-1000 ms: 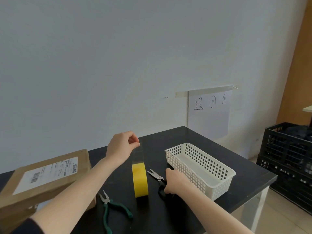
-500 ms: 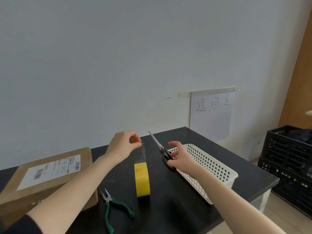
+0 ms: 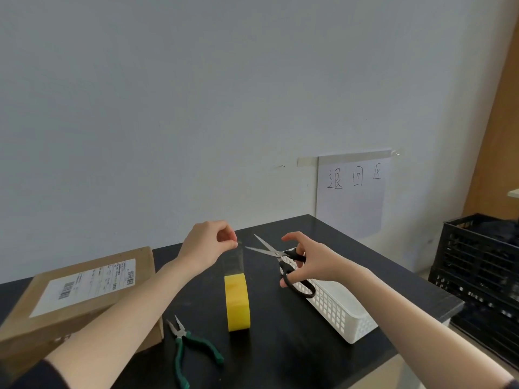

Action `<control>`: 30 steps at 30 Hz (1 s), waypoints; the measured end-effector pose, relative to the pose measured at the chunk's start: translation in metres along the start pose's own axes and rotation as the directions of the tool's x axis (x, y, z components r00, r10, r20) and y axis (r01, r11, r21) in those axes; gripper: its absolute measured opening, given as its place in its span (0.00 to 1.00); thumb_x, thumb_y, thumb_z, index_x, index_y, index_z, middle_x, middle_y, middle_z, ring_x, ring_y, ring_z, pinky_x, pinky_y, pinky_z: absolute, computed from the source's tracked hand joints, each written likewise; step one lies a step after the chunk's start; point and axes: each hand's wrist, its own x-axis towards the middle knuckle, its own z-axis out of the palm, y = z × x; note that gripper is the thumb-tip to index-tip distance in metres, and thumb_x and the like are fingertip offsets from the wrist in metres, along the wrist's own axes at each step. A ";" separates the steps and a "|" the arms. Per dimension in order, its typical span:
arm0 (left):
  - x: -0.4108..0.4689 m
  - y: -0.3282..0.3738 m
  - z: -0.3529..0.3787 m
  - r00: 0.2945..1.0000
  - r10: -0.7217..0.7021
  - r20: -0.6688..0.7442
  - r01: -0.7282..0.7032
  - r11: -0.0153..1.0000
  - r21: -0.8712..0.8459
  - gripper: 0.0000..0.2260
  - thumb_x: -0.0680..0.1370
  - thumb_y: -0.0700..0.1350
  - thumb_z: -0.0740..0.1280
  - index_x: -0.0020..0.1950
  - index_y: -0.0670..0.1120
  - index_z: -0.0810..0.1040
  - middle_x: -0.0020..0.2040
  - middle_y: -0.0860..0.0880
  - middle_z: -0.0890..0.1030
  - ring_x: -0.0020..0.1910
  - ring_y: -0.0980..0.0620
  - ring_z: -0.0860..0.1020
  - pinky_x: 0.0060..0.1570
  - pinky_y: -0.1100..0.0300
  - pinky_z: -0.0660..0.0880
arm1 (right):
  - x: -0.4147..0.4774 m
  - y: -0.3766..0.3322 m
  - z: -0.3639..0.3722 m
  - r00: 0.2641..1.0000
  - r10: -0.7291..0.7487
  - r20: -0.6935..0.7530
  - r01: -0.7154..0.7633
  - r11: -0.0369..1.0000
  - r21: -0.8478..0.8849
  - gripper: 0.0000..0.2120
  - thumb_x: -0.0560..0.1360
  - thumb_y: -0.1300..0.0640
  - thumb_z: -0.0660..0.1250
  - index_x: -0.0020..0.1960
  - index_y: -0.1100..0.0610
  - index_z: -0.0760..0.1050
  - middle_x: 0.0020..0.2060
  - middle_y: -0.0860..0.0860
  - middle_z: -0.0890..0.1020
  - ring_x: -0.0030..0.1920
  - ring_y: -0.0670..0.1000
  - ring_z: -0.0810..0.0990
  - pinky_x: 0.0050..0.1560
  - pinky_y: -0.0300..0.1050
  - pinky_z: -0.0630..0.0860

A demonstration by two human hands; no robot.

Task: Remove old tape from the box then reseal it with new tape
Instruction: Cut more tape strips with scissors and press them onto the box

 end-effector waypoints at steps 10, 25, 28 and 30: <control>-0.003 0.003 0.000 1.000 0.012 0.012 -0.012 1.000 -0.001 0.04 0.74 0.45 0.71 0.43 0.53 0.78 0.42 0.55 0.80 0.43 0.58 0.77 0.47 0.61 0.76 | 0.016 -0.015 -0.007 0.992 -0.045 0.121 0.067 0.981 -0.183 0.48 0.57 0.40 0.80 0.69 0.40 0.57 0.41 0.49 0.77 0.42 0.48 0.76 0.47 0.48 0.75; -0.008 0.005 -0.004 0.999 0.033 0.017 -0.033 0.999 -0.003 0.04 0.74 0.44 0.71 0.42 0.53 0.78 0.41 0.57 0.79 0.43 0.58 0.77 0.48 0.60 0.77 | 0.032 -0.033 -0.001 0.975 -0.067 0.210 0.111 0.973 -0.204 0.47 0.63 0.49 0.81 0.73 0.46 0.57 0.41 0.44 0.74 0.46 0.50 0.75 0.47 0.41 0.68; -0.008 0.004 -0.005 0.999 0.036 0.020 -0.036 0.999 -0.004 0.04 0.74 0.44 0.71 0.42 0.53 0.78 0.41 0.57 0.79 0.43 0.59 0.77 0.49 0.59 0.78 | 0.033 -0.036 0.001 0.976 -0.070 0.206 0.115 0.970 -0.214 0.46 0.63 0.50 0.80 0.73 0.47 0.57 0.41 0.45 0.74 0.43 0.47 0.74 0.44 0.39 0.68; -0.008 0.003 -0.004 0.999 0.036 0.018 -0.035 0.999 -0.012 0.04 0.74 0.44 0.71 0.42 0.53 0.78 0.41 0.57 0.79 0.43 0.59 0.78 0.49 0.58 0.78 | 0.034 -0.037 0.002 0.976 -0.072 0.204 0.116 0.969 -0.216 0.45 0.64 0.52 0.80 0.73 0.48 0.58 0.40 0.45 0.74 0.41 0.45 0.73 0.40 0.37 0.68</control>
